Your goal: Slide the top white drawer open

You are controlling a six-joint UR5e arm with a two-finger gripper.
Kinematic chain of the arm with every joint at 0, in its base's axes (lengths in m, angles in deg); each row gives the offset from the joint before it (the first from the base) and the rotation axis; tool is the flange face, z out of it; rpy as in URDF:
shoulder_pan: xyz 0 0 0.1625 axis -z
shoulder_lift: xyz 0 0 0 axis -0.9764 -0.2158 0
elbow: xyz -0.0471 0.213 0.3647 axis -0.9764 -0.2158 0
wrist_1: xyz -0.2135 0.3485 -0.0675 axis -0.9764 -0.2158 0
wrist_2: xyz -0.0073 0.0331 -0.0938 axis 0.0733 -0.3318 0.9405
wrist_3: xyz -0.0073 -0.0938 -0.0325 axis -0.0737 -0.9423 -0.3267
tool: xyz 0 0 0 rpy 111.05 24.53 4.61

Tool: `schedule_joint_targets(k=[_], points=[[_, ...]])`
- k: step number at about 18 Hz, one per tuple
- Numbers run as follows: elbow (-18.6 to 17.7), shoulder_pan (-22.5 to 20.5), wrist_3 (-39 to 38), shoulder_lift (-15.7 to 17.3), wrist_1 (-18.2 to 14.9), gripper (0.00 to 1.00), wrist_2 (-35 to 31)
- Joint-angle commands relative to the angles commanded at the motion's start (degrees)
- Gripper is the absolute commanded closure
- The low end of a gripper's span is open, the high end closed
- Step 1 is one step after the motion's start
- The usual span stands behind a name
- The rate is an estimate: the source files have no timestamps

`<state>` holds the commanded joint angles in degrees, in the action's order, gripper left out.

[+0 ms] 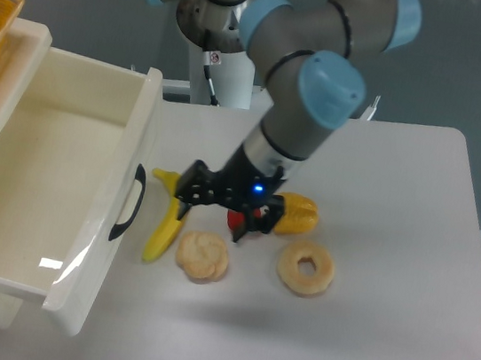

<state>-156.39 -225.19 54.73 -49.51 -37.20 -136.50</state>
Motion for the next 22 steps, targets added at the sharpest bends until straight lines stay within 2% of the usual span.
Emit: schedule_joint_targets(k=[3, 5, 8, 12, 14, 17, 20, 22], points=[[0.1, -1.3, 5.6, -1.9, 2.8, 0.0, -4.1], [0.3, -1.4, 12.0, -3.5, 4.8, 0.0, -7.2], [0.9, -1.4, 24.8, -4.9, 5.0, 0.0, -13.7], [1.1, -2.0, 40.1, -6.5, 5.0, 0.0, -17.8], [1.3, -2.8, 44.2, -7.2, 5.0, 0.0, -19.2], [3.5, -3.6, 48.9, -10.4, 4.8, 0.0, -19.7], [4.2, -3.5, 54.5, -11.3, 4.8, 0.0, -25.5], [5.0, -3.6, 56.0, -12.1, 4.8, 0.0, -25.9]])
